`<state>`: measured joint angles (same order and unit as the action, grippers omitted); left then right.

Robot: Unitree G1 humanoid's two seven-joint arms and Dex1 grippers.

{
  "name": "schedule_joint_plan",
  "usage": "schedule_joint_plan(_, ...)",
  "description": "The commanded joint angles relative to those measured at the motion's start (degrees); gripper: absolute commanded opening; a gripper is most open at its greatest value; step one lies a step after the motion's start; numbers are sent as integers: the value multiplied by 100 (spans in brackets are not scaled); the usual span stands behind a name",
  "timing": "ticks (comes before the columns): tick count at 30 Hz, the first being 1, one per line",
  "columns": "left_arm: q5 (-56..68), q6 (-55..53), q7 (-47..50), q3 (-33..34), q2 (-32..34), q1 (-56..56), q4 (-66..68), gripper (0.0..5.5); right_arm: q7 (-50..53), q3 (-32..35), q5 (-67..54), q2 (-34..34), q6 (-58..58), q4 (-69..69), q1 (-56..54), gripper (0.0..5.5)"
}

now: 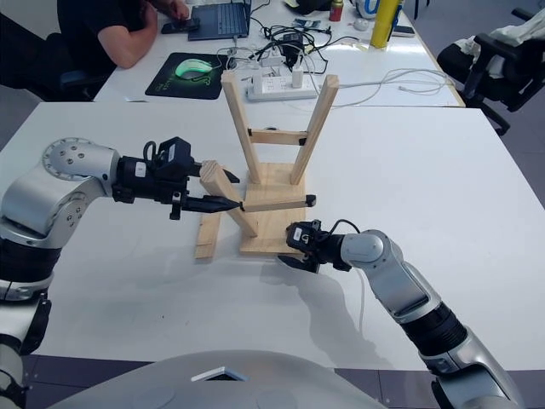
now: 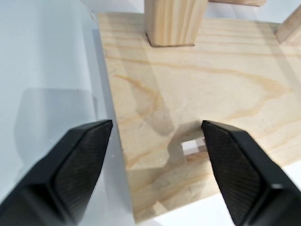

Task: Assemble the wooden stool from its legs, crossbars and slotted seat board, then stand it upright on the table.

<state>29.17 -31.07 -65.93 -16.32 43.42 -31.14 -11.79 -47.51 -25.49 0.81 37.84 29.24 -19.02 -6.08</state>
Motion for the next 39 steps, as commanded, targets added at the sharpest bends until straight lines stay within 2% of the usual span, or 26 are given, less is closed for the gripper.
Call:
schedule_joint_plan(1,-339,-268,-50,-364,-33,384,413,203,-250,-276,26,37,99,226,89,351)
schedule_joint_plan(8,154,-465,23,258,52,797,239,203,-253,-227,28,84,25,313,114,351)
schedule_joint_plan(18,135,-453,52,271,-29,686,70,203,-236,-238,29,67,30,335,148,351)
schedule_joint_plan(19,136,-465,41,273,-13,690,51,239,-243,-239,29,68,28,339,139,351)
schedule_joint_plan(32,-38,-397,11,746,199,828,265,430,-216,-207,90,82,-131,426,85,351)
schedule_joint_plan(37,-506,-102,568,1089,285,1312,638,500,-119,-127,84,12,-241,436,88,351)
schedule_joint_plan(39,-483,-255,1054,1361,87,1630,504,529,-75,-99,79,10,-233,393,161,351)
